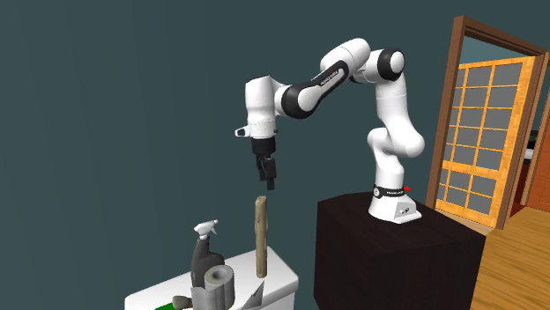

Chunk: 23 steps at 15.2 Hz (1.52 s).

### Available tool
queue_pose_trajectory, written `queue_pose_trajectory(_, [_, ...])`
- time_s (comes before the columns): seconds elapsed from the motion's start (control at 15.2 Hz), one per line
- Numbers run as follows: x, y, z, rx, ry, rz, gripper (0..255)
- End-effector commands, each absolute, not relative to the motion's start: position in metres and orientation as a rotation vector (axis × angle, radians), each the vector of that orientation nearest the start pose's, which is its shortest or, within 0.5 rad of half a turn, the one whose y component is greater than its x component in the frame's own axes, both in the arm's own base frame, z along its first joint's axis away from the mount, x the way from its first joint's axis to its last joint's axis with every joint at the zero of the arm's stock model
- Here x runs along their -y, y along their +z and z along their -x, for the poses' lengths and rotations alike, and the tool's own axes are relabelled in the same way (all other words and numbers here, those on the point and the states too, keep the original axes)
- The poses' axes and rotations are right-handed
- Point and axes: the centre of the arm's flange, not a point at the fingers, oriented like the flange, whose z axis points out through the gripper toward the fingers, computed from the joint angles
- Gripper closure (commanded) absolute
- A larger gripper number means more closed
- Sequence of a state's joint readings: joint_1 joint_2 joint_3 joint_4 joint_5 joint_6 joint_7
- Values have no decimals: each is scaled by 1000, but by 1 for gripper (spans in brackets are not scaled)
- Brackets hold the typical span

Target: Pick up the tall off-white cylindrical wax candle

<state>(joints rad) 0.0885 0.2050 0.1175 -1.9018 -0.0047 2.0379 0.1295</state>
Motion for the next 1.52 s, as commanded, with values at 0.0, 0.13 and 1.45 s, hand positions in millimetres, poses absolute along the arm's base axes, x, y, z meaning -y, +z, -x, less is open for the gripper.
queue_pose_trajectory(0.0, [-126,365,-603,124,131,3135,0])
queue_pose_trajectory(0.13, [-126,359,-603,124,131,3135,0])
queue_pose_trajectory(1.45, [-126,335,-603,124,131,3135,255])
